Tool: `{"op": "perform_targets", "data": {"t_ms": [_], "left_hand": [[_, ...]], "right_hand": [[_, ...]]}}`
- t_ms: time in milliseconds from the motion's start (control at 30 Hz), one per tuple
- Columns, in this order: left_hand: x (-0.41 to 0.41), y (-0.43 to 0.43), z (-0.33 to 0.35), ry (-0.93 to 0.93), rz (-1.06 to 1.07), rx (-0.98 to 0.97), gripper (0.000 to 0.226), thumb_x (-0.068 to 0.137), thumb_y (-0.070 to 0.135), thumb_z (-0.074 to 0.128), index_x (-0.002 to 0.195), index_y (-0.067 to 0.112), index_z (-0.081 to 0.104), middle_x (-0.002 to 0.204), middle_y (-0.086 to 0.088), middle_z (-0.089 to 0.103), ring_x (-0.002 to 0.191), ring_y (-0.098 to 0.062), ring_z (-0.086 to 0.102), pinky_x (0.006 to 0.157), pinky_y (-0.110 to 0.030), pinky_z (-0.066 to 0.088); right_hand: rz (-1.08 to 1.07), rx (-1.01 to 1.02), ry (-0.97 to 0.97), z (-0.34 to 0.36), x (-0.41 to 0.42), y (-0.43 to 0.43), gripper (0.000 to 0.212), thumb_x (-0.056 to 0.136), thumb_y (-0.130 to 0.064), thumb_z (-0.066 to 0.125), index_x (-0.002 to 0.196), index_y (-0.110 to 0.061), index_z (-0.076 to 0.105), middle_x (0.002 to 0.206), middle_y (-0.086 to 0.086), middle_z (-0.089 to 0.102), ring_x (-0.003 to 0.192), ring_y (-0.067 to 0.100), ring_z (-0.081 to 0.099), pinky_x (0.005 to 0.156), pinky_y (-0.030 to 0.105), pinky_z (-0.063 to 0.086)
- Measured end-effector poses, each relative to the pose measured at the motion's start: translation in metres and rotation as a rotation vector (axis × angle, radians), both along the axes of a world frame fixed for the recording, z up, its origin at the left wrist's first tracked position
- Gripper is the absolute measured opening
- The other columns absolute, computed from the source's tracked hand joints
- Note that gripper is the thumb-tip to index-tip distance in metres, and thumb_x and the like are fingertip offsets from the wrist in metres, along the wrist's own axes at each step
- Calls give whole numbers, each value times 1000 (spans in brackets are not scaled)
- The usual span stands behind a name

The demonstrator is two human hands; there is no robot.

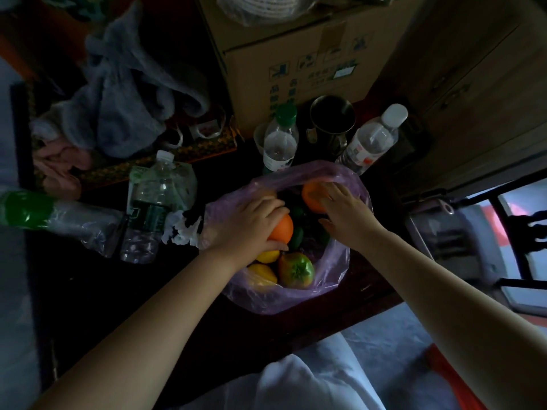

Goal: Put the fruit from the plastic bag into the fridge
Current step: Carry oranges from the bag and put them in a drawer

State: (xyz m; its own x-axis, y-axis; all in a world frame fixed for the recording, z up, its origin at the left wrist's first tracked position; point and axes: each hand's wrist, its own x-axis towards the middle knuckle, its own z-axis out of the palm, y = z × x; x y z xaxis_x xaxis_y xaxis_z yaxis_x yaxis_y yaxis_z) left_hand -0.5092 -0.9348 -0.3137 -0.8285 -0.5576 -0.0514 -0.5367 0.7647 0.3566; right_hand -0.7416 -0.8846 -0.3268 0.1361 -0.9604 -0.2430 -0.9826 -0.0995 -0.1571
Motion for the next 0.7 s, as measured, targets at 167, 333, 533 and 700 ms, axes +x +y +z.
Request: {"op": "perform_targets", "data": {"t_ms": [167,333,533,700], "left_hand": [[-8,21,3,2,33,47,69,73,49,71,128,13,52,128,-5,51,119,-23,48,92,-35,43],[-8,28,-6,-27,124,161,69,80,50,64,137,19,41,137,0,38,125,-21,39,93,-37,44],[-9,32,-8,34,249,201,68,80,53,62,138,25,41,136,5,37,124,-17,38,89,-37,43],[-10,36,-8,74,313,249,73,79,52,65,140,23,36,139,3,38,126,-17,39,91,-31,38]], "right_hand": [[-74,-50,-30,0,-4,-13,65,74,-12,71,134,-15,47,136,12,41,124,37,38,82,51,51],[-143,14,66,-4,-8,-20,70,74,-9,70,136,-19,39,135,11,32,125,35,29,80,49,53],[-136,40,3,-15,-9,-20,65,77,-11,68,134,-16,39,138,13,33,126,38,29,84,54,49],[-147,36,-14,-17,-10,-23,70,77,-7,67,138,-19,36,140,11,32,128,37,28,88,54,48]]}}
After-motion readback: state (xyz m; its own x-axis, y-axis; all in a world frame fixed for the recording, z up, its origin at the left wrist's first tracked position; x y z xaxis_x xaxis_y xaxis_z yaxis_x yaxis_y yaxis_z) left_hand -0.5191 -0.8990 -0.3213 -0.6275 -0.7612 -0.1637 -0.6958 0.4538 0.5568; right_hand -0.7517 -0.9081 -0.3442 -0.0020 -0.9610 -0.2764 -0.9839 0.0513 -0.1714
